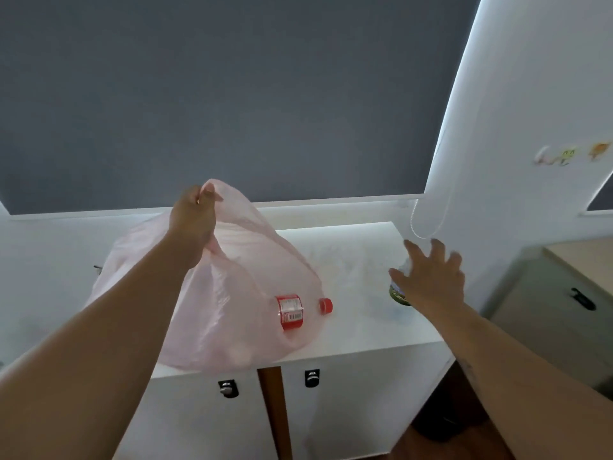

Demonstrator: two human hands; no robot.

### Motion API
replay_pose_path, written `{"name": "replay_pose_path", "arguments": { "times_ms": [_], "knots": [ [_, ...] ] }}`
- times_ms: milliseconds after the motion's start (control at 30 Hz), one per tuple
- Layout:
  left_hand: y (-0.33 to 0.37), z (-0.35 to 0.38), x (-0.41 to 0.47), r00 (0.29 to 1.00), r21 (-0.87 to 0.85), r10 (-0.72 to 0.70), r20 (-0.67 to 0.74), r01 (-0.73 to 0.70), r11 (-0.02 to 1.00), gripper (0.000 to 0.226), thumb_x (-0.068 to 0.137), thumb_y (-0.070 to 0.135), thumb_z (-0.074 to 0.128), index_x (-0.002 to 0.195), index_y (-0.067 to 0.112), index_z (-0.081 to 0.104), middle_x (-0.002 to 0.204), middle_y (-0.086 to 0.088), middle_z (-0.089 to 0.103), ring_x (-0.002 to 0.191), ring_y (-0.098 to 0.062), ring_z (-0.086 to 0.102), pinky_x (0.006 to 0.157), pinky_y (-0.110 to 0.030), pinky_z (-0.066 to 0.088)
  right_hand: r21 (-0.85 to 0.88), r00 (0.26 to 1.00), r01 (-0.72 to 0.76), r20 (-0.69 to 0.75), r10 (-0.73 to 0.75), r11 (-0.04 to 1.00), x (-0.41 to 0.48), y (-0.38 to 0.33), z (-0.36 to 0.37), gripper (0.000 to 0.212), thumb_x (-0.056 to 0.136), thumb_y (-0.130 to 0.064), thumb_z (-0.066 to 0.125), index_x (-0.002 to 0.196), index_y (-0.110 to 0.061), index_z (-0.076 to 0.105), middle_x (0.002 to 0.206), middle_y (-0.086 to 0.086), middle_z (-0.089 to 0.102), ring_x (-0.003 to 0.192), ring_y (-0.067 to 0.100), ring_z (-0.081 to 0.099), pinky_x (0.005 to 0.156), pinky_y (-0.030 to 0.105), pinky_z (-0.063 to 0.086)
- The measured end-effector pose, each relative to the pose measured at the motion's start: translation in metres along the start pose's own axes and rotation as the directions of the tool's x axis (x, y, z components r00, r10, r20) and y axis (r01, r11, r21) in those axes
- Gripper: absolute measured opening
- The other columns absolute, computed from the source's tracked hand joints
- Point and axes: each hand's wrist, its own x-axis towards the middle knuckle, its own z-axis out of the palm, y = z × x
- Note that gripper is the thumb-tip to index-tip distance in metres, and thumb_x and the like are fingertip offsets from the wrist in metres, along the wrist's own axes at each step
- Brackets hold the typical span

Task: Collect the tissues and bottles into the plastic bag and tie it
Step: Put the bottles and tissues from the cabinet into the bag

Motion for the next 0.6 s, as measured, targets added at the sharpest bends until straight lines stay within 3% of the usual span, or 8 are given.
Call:
{"name": "replay_pose_path", "arguments": {
  "times_ms": [67,100,233,367,467,600],
  "knots": [
    [0.0,0.001,0.0,1.0,0.009,-0.001,0.002,0.001,1.0,0.032,0.099,0.042,0.035,0.086,0.026,0.059,0.077,-0.004,0.051,0.069,-0.03,0.052,0.058,-0.031,0.045,0.235,0.985,-0.066,0.171,0.026,0.97,0.004,0.016,0.007,0.052,0.096,-0.038,0.05,0.145,-0.03,0.034,0.138,0.019,0.04,0.119,0.043,0.042,0.093,0.046,0.042],
    [-0.001,0.002,-0.001,1.0,0.019,-0.005,0.009,0.005,1.0,0.033,0.1,0.041,0.034,0.089,0.024,0.06,0.081,-0.005,0.053,0.066,-0.03,0.052,0.053,-0.027,0.045,0.335,0.986,-0.058,0.167,0.001,0.94,0.003,0.017,0.009,0.048,0.097,-0.034,0.048,0.143,-0.028,0.036,0.13,0.021,0.046,0.113,0.042,0.048,0.09,0.044,0.042],
    [-0.009,0.002,-0.01,1.0,0.028,-0.01,0.023,0.01,1.0,0.035,0.102,0.039,0.034,0.1,0.019,0.062,0.106,-0.008,0.061,0.069,-0.025,0.051,0.057,-0.028,0.043,0.39,0.982,0.19,-0.066,-0.178,0.901,-0.009,-0.012,0.003,0.035,0.099,-0.034,0.048,0.132,-0.026,0.044,0.111,0.008,0.048,0.099,0.031,0.054,0.08,0.035,0.043],
    [-0.009,-0.004,-0.011,1.0,-0.001,-0.019,-0.001,0.019,1.0,0.036,0.102,0.041,0.035,0.099,0.019,0.063,0.105,-0.009,0.061,0.074,-0.027,0.052,0.064,-0.033,0.044,0.603,0.933,0.351,-0.292,-0.211,0.717,-0.017,-0.072,-0.022,0.028,0.096,-0.044,0.051,0.117,-0.026,0.047,0.105,-0.001,0.05,0.093,0.017,0.053,0.075,0.029,0.046],
    [-0.005,-0.01,-0.01,0.999,0.001,-0.013,-0.038,0.013,1.0,0.042,0.101,0.047,0.035,0.098,0.018,0.066,0.09,0.0,0.059,0.079,-0.024,0.054,0.069,-0.031,0.043,0.79,0.952,0.305,-0.255,-0.167,0.532,-0.028,-0.112,-0.021,0.029,0.092,-0.052,0.049,0.11,-0.031,0.044,0.103,-0.007,0.052,0.098,0.015,0.056,0.077,0.031,0.055],
    [-0.005,-0.017,-0.012,0.997,0.001,-0.026,-0.066,0.026,1.0,0.049,0.101,0.05,0.036,0.094,0.016,0.07,0.083,0.007,0.058,0.083,-0.018,0.055,0.079,-0.032,0.045,0.938,0.978,0.136,-0.076,-0.194,0.318,-0.055,-0.148,0.007,0.029,0.091,-0.058,0.052,0.11,-0.038,0.042,0.108,-0.008,0.056,0.1,0.019,0.065,0.079,0.04,0.06]
  ]
}}
